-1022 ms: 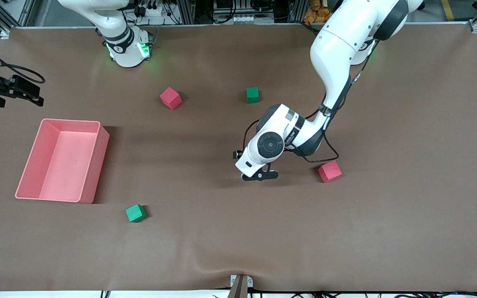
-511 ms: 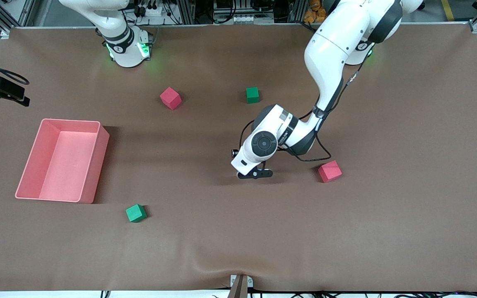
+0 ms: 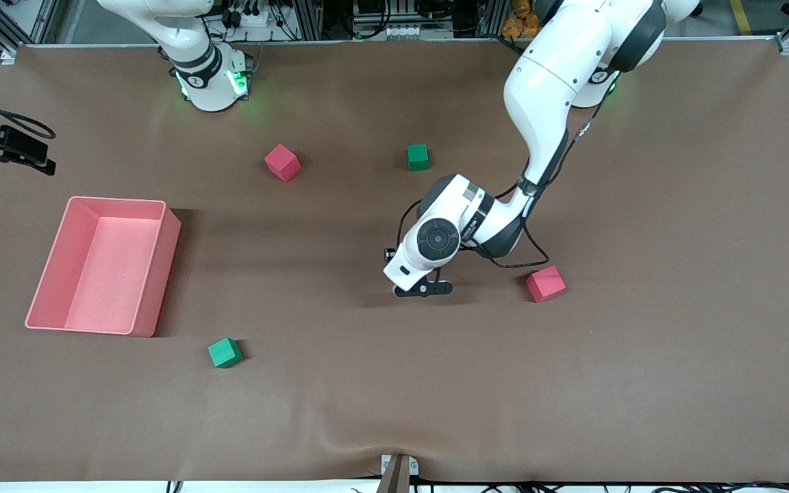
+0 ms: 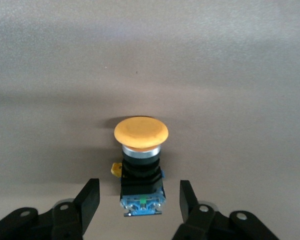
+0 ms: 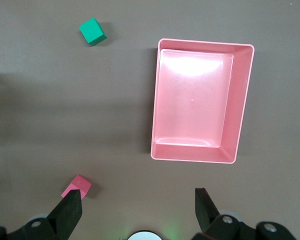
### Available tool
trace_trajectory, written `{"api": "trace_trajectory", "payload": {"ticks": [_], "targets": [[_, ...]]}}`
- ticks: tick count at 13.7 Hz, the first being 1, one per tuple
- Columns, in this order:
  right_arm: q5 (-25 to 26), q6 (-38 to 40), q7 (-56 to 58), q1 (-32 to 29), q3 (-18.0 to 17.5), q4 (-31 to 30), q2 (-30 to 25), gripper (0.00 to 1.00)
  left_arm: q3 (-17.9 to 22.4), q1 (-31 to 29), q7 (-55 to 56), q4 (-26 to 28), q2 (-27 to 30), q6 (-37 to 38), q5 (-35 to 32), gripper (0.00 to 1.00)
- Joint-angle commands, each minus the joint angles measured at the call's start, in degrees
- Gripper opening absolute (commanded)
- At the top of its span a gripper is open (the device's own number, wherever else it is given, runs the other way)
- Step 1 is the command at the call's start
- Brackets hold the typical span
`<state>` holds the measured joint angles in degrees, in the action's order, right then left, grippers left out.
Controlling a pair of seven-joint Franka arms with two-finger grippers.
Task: Place and upright button with both arms
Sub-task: 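Lower the left gripper around the button and close it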
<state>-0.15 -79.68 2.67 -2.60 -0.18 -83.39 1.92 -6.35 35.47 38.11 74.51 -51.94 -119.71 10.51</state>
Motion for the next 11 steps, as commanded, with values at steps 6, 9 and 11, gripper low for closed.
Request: {"api": "trace_trajectory", "payload": {"ticks": [6, 9, 11], "targets": [[-0.7, 0.7, 0.4, -0.1, -0.1, 0.1, -0.3, 1.0, 0.6, 0.0, 0.0, -1.1, -1.3, -0.3, -0.2, 0.58], [-0.7, 0.7, 0.5, -0.1, -0.1, 0.1, -0.3, 1.0, 0.6, 0.0, -0.1, -1.1, -1.4, -0.4, -0.1, 0.53], [-0.7, 0.7, 0.4, -0.1, -0.1, 0.1, -0.3, 1.0, 0.6, 0.1, 0.0, -1.1, -1.4, -0.4, -0.2, 0.38]]}}
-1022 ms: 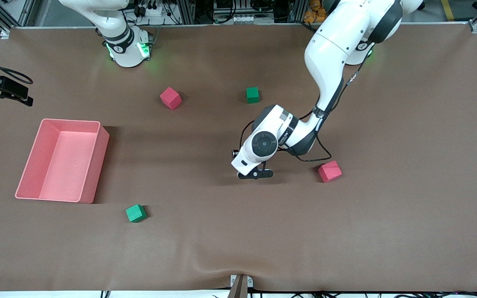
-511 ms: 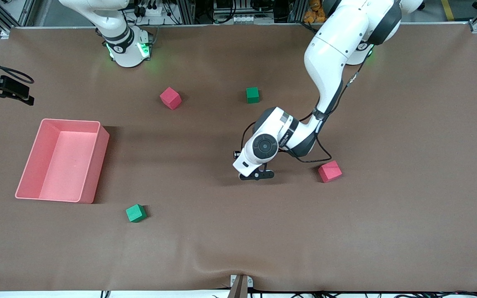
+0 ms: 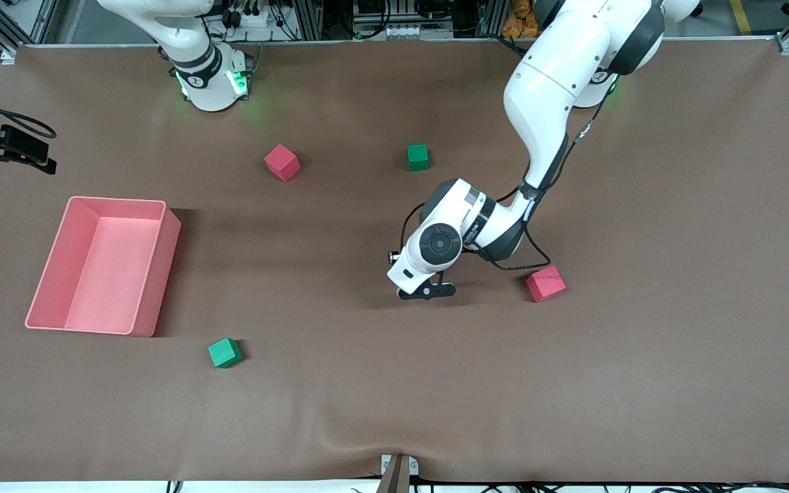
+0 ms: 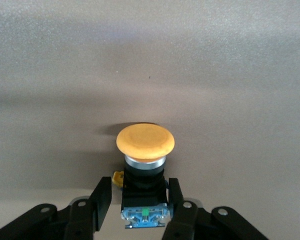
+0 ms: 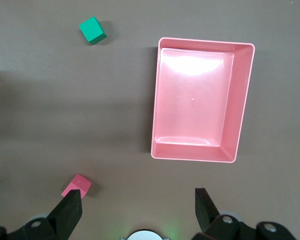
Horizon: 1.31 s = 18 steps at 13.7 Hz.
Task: Place and upright button with both arms
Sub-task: 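Lower the left gripper around the button and close it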
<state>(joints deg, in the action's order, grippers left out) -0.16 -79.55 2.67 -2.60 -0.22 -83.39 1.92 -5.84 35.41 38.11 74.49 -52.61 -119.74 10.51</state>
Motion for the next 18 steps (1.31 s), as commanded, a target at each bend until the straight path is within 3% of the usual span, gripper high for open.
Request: {"api": "trace_trajectory", "payload": {"ticks": [1, 3, 5, 9, 11, 18], "targets": [[-0.7, 0.4, 0.5, -0.1, 0.0, 0.1, -0.3, 1.0, 0.1, 0.2, 0.1, -1.1, -0.7, -0.4, -0.2, 0.28], [-0.7, 0.4, 0.5, -0.1, 0.0, 0.1, -0.3, 1.0, 0.1, 0.1, 0.3, -1.1, -0.2, -0.3, -0.1, 0.09], [-0.7, 0.4, 0.5, -0.1, 0.0, 0.1, -0.3, 1.0, 0.1, -0.1, 0.5, -1.2, 0.8, -0.1, -0.2, 0.03], [-0.7, 0.3, 0.5, -0.1, 0.0, 0.1, -0.2, 1.0, 0.9, 0.2, 0.8, -1.2, 3.1, 0.3, -0.6, 0.07], [-0.7, 0.4, 0.5, -0.2, 0.0, 0.2, -0.2, 1.0, 1.1, 0.6, 6.5, -1.2, 4.5, 0.3, -0.9, 0.06], [-0.7, 1.0, 0.5, 0.3, -0.1, 0.2, -0.2, 1.0, 1.1, 7.2, 24.8, -1.2, 8.1, 0.2, -16.6, 0.03]]}}
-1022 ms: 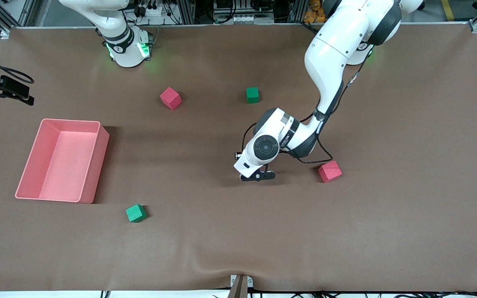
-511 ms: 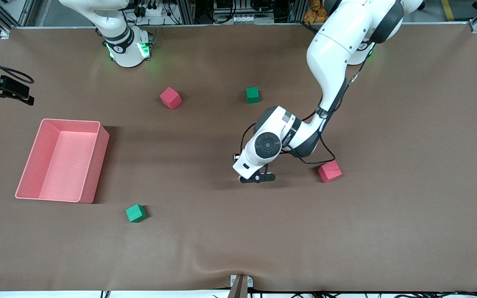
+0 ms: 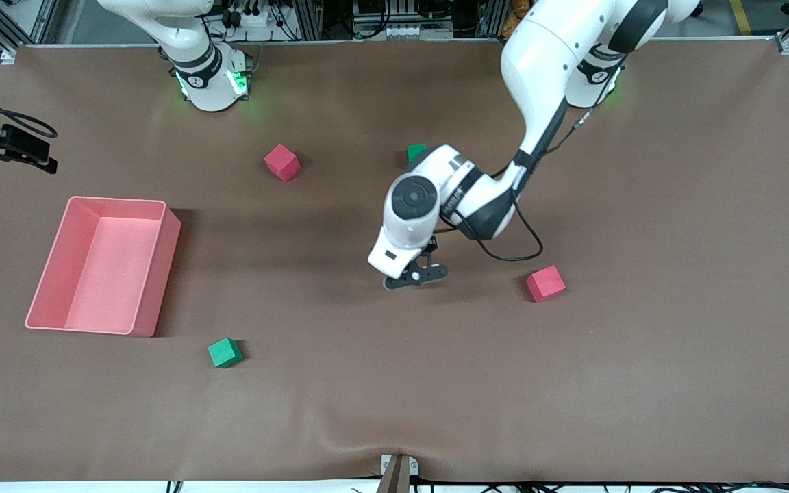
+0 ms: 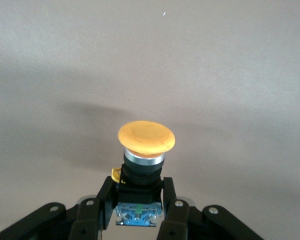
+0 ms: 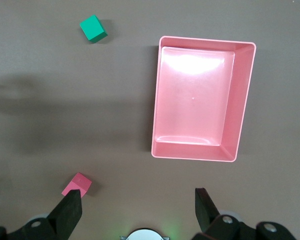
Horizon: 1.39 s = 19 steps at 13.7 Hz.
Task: Place and upright button with both arms
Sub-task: 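Lift the button with the left gripper and carry it toward the green cube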
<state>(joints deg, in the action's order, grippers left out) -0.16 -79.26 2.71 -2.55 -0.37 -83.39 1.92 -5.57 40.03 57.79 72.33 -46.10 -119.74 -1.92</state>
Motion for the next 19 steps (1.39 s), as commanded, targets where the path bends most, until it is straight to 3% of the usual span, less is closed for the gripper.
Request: {"api": "trace_trajectory", "payload": {"ticks": [1, 4, 9, 13, 16, 19], "targets": [[-0.7, 0.7, 0.5, 0.3, 0.0, 0.2, -0.2, 1.0, 1.6, 4.0, 11.0, 0.9, 1.5, 0.1, -8.0, 0.03], [-0.6, 0.7, 0.5, 0.3, 0.2, 0.1, 0.0, 1.0, 1.8, 7.0, 23.0, 1.0, 1.0, -0.1, -16.7, 0.11], [-0.6, 0.4, 0.5, 0.4, 0.1, 0.1, 0.1, 1.0, 2.5, 10.8, 45.2, 1.1, 0.7, 0.8, -30.8, 0.12], [-0.6, 0.2, 0.5, 0.4, 0.1, 0.2, 0.2, 1.0, 5.2, 15.1, 49.6, 1.2, 0.3, 5.4, -33.2, 0.11], [-0.6, -0.1, 0.5, 0.9, 0.1, 0.2, 0.4, 1.0, 9.3, 21.6, 54.1, 1.3, -2.3, 8.9, -40.9, 0.1], [-0.5, -0.5, 0.5, 0.8, 0.1, 0.2, 0.4, 1.0, 9.5, 24.5, 57.7, 1.3, -4.6, 14.3, -47.3, 0.09]]}}
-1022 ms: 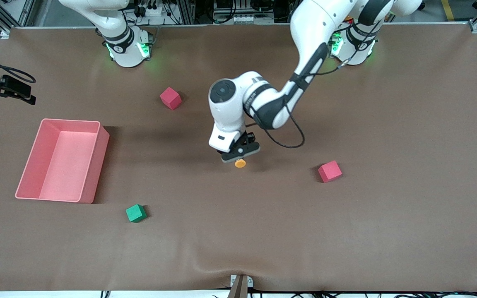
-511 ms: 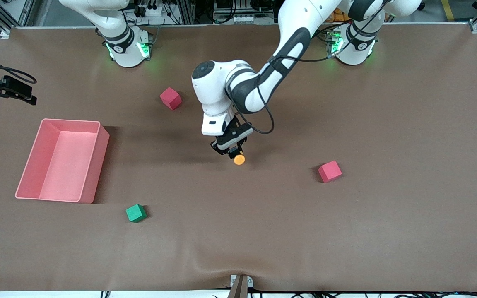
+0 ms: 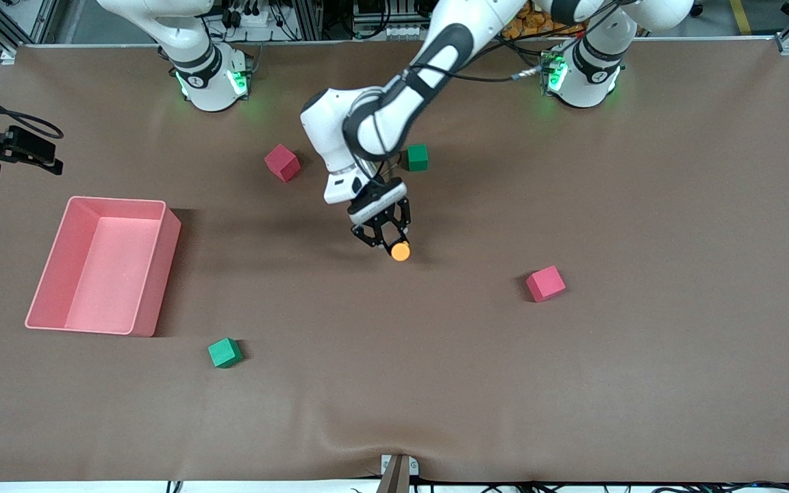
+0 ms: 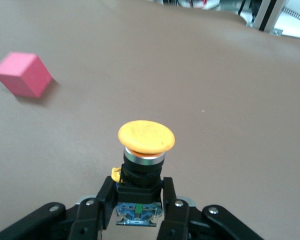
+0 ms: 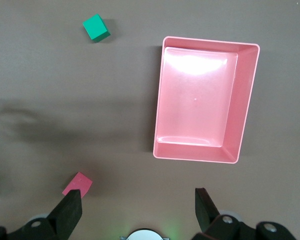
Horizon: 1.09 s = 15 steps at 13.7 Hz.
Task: Place and upright button with both arms
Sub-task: 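Lift the button with the left gripper and carry it toward the green cube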
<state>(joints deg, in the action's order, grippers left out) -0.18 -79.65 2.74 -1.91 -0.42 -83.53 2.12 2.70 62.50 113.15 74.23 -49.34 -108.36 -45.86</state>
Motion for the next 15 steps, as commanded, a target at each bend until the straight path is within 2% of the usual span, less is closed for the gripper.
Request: {"api": "trace_trajectory", "payload": {"ticks": [1, 4, 8, 11, 15], "targets": [[-0.5, 0.2, 0.5, 0.1, 0.2, 0.4, 0.2, 1.0, 1.3, 2.5, 5.0, -0.6, -1.5, 3.7, -3.9, 0.09], [-0.5, 0.1, 0.5, 0.1, 0.2, 0.3, 0.2, 1.0, 1.3, 3.5, 7.8, -0.6, -1.5, 6.0, -5.4, 0.08], [-0.5, 0.0, 0.5, 0.1, 0.2, 0.3, 0.2, 1.0, 1.2, 5.1, 22.1, -0.7, -6.1, 6.0, -11.0, 0.07], [-0.5, 0.2, 0.5, 0.1, 0.2, 0.3, 0.2, 1.0, 1.3, 5.4, 23.3, -0.7, -6.3, 6.1, -11.8, 0.16], [-0.5, 0.2, 0.5, 0.1, 0.2, 0.3, 0.2, 1.0, 2.0, 7.0, 25.9, -0.8, -8.6, 8.4, -13.4, 0.05]]}}
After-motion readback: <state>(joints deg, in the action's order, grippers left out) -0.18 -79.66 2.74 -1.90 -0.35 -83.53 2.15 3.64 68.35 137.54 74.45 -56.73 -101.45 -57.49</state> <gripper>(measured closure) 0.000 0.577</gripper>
